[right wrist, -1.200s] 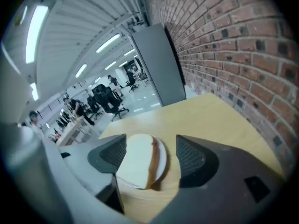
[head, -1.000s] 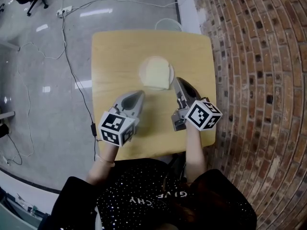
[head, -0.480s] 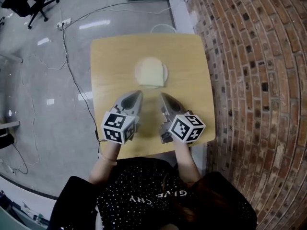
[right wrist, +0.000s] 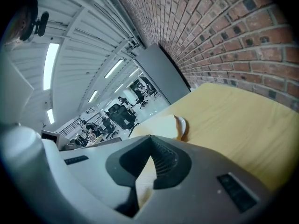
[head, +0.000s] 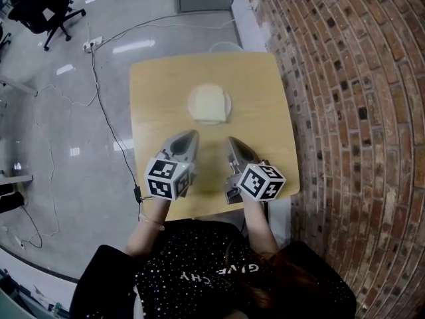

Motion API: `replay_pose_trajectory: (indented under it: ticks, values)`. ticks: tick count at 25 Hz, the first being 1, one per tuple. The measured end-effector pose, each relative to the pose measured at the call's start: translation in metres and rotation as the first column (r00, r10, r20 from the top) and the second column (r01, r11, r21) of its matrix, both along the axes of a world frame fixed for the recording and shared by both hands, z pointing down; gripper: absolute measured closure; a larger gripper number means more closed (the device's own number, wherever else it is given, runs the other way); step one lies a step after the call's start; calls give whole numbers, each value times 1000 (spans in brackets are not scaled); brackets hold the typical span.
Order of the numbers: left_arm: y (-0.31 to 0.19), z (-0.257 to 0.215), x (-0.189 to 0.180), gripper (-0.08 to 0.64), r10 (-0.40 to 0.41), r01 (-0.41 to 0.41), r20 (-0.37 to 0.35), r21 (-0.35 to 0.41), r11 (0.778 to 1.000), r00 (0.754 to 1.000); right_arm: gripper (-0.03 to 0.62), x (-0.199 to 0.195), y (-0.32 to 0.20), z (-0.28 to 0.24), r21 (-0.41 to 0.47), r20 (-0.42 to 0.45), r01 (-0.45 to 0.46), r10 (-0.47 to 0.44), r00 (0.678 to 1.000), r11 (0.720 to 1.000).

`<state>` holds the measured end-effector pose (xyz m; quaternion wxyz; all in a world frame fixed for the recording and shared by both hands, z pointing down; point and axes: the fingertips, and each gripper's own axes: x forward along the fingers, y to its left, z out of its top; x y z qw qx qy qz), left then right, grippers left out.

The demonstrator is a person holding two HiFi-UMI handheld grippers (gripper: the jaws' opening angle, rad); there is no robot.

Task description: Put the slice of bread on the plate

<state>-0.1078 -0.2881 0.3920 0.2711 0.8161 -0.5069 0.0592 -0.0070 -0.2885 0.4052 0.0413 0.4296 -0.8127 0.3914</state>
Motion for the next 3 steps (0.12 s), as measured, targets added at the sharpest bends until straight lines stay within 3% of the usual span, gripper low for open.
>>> replay_pose_trajectory:
  ticks: [3]
  values:
    - [5, -3, -2, 551, -14, 14, -6, -3, 1000, 1000, 580, 0, 6, 0, -9, 1, 1, -1, 1000, 1000]
